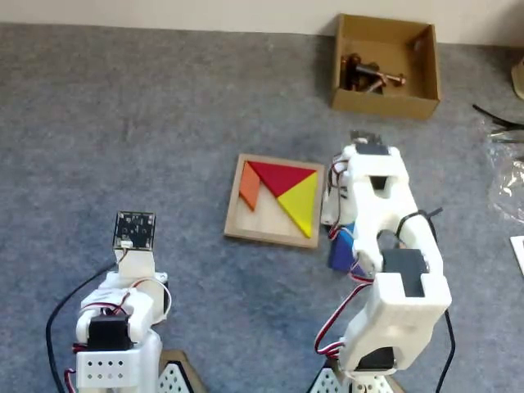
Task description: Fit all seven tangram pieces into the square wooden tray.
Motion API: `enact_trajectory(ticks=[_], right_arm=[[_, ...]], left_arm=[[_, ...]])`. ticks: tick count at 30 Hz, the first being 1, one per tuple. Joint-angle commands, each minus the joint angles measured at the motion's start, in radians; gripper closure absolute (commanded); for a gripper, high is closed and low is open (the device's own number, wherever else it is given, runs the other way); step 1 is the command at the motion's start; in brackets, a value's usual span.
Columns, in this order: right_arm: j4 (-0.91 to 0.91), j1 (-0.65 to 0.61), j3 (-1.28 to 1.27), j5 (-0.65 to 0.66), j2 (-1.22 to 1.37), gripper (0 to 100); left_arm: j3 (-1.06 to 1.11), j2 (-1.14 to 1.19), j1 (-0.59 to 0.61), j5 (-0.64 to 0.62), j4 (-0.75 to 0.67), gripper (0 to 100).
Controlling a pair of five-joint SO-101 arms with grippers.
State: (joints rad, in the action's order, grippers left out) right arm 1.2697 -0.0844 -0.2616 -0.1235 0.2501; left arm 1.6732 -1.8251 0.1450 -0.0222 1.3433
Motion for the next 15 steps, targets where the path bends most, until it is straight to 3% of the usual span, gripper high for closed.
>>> enact_trajectory(ticks=[1, 15], right_arm=[[-0.025, 0.013, 0.002, -0.009, -0.019, 77.4], [-0.070, 0.013, 0.001, -0.005, -0.015, 77.5]], left_arm=[[0.022, -0.005, 0.013, 0.006, 0.008, 99], [0.022, -0.005, 0.013, 0.006, 0.008, 99]])
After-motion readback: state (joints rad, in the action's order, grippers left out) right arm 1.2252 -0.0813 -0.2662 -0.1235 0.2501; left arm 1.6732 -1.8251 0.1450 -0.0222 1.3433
